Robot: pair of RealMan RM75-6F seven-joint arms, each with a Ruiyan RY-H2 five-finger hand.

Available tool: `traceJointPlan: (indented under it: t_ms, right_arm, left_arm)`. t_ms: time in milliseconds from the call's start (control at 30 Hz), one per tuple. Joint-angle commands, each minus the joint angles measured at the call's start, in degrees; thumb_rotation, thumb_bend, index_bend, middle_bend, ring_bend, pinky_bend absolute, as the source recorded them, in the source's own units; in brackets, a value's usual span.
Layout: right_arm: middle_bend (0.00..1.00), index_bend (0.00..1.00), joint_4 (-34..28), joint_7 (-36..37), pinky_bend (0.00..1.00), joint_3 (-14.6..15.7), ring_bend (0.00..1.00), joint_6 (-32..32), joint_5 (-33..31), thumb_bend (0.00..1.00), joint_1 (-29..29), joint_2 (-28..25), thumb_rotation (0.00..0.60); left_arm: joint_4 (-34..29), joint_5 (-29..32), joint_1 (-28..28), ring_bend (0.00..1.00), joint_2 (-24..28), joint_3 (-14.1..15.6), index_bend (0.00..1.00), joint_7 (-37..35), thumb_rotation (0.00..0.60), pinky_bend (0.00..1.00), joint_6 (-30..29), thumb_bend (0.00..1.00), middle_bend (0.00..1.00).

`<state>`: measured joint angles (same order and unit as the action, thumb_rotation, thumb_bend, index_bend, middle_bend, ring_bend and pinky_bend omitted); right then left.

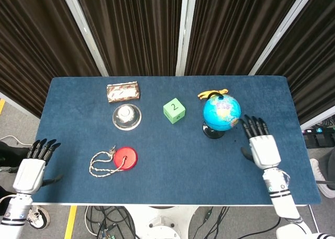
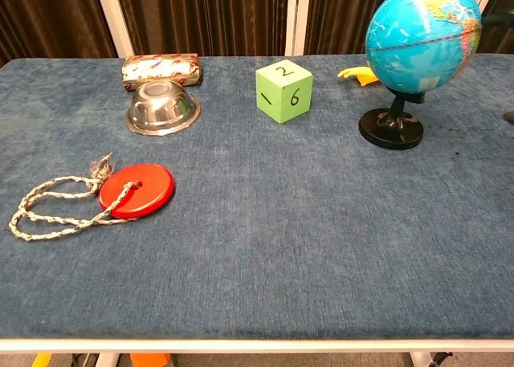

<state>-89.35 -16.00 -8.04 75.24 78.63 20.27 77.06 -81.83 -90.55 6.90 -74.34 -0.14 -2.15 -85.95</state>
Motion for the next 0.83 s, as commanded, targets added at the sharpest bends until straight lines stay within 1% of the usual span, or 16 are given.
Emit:
traceJointPlan:
  t_ms: [33, 133, 233, 267, 333, 433, 467, 600, 700, 833]
  right_arm:
    - [0.0, 0.0, -1.12, -2.1, 0.0, -2.91, 0.0, -1.0, -8.51, 0.2, -1.73, -0.79, 0.6]
    - [0.0, 0.0, -1.47, -2.44, 0.0, -3.46, 0.0, -0.29, -10.1, 0.2, -2.28, -1.17, 0.6]
    - [0.0, 0.0, -1.69, -1.58, 0.0, -2.96, 0.0, 0.72, -8.94, 0.2, -2.89, -1.57, 0.6]
    - [0.0, 0.0, -1.64, -1.04, 0.0, -2.36, 0.0, 1.33, -7.56, 0.2, -3.19, -1.72, 0.6]
    - [0.0, 0.0, -1.29, 0.22, 0.0, -0.88, 0.0, 2.23, -4.55, 0.2, -3.75, -2.02, 0.6]
    - [0.0, 0.0, 0.05, 2.86, 0.0, 2.75, 0.0, 3.82, 2.16, 0.2, -4.85, -2.88, 0.6]
    - [0.0, 0.0, 0.7, 3.68, 0.0, 4.38, 0.0, 4.74, 4.94, 0.2, -5.43, -3.18, 0.6]
    - [0.0, 0.0, 2.69, 5.06, 0.0, 9.52, 0.0, 7.48, 12.55, 0.21, -7.55, -3.64, 0.6]
    - [0.0, 0.0, 3.87, 5.22, 0.0, 11.75, 0.0, 9.57, 15.31, 0.21, -9.43, -3.2, 0.6]
    - [0.0, 0.0, 5.14, 5.13, 0.0, 12.68, 0.0, 10.92, 16.39, 0.21, -10.99, -2.46, 0.6]
  left_arm:
    - [-0.19, -0.04, 0.05, 0.02, 0.02, -0.01, 0.15, 0.27, 0.6, 0.05, 0.04, 0.0, 0.09]
    - [-0.47, 0.0, 0.12, 0.02, 0.07, -0.04, 0.15, 0.63, 0.6, 0.05, 0.15, 0.0, 0.09]
    - [-0.66, -0.02, 0.17, 0.02, 0.06, -0.03, 0.15, 0.91, 0.6, 0.05, 0.22, 0.0, 0.09]
    - [-0.74, 0.02, 0.15, 0.02, 0.07, -0.03, 0.15, 0.98, 0.6, 0.05, 0.21, 0.0, 0.09]
    - [-0.83, 0.13, 0.12, 0.02, 0.07, -0.07, 0.15, 1.05, 0.6, 0.05, 0.23, 0.0, 0.09]
    - [-1.12, 0.16, 0.09, 0.02, 0.19, -0.1, 0.15, 1.16, 0.6, 0.05, 0.15, 0.0, 0.09]
    - [-1.27, 0.09, 0.08, 0.02, 0.27, -0.12, 0.15, 1.2, 0.6, 0.05, 0.03, 0.0, 0.09]
    - [-1.7, -0.06, 0.02, 0.02, 0.58, -0.12, 0.15, 1.3, 0.6, 0.05, -0.21, 0.0, 0.09]
    - [-1.92, -0.29, -0.04, 0.02, 0.82, -0.01, 0.15, 1.38, 0.6, 0.05, -0.35, 0.0, 0.09]
    - [-2.15, -0.44, -0.15, 0.02, 0.96, -0.02, 0.15, 1.42, 0.6, 0.05, -0.68, 0.0, 0.09]
